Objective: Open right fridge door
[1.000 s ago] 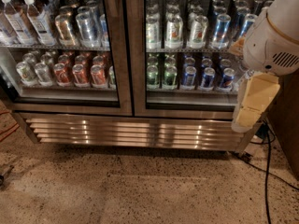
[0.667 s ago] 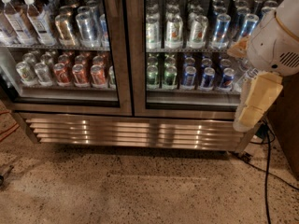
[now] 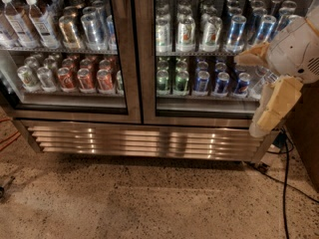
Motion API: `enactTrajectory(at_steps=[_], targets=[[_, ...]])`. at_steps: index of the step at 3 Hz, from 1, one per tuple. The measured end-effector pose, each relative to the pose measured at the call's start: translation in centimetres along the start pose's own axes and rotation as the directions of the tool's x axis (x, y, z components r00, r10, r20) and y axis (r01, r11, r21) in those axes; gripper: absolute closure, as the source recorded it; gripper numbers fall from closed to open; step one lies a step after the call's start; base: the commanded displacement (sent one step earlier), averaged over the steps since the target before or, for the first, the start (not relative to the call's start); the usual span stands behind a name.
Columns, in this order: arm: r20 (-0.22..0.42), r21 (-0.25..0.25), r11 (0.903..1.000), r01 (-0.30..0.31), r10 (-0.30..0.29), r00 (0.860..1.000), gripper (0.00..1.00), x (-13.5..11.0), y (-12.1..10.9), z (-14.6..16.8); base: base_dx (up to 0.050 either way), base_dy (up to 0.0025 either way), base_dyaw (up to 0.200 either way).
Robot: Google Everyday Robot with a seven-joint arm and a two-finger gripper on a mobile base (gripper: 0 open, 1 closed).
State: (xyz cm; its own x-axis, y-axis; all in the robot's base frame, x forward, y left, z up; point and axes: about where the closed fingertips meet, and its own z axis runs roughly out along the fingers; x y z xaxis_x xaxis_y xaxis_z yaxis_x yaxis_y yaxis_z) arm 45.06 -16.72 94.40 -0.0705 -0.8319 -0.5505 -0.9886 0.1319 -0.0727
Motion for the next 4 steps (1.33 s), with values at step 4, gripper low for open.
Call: enactTrajectory(at_steps=[4], targets=[[-0.062,-0.061,0.995,0.079,-0.083,0.995,0.0,-2.3,1.2,3.5,0.0,0.0,0.0]])
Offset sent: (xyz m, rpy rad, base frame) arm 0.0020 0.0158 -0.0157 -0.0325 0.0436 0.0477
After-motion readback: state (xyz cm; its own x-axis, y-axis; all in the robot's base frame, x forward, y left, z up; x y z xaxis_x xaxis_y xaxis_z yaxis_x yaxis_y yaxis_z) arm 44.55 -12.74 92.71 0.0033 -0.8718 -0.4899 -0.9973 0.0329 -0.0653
